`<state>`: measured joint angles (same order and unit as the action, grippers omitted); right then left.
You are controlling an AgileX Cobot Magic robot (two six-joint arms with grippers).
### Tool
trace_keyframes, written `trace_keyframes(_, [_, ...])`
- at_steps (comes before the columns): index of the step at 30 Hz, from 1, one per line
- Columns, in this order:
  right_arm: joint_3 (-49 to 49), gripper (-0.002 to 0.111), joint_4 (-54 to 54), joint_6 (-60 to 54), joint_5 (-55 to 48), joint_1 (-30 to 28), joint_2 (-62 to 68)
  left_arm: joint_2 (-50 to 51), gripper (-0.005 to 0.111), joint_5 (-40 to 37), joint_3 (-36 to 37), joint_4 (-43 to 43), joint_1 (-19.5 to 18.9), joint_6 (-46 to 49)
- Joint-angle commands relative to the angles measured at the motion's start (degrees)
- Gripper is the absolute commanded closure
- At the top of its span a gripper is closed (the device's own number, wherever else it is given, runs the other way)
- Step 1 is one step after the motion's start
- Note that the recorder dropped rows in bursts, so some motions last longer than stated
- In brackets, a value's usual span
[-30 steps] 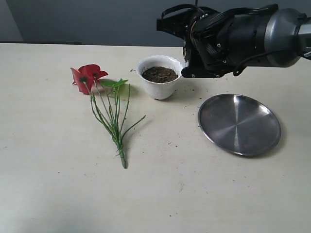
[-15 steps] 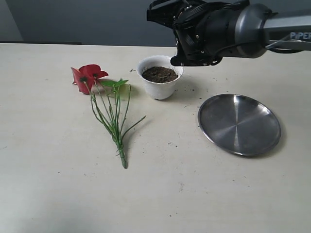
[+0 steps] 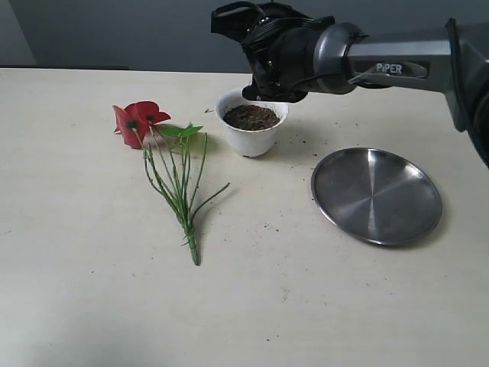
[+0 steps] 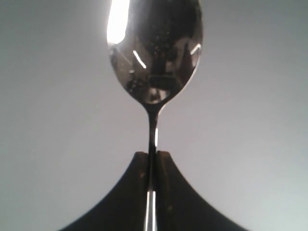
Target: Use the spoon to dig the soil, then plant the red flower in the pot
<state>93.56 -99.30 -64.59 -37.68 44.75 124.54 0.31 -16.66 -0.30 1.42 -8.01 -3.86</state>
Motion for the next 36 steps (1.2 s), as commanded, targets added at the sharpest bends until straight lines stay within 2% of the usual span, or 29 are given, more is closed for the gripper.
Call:
trace_keyframes(1, [1.25, 0.109, -0.65, 0.15, 1.82, -0.04, 1.60, -0.31, 0.106, 0.33, 0.30, 0.20, 0.11, -0.04])
trace_keyframes(36, [3.34, 0.109, -0.65, 0.15, 5.19, -0.04, 8.00, -0.31, 0.106, 0.33, 0.30, 0.20, 0.11, -0.04])
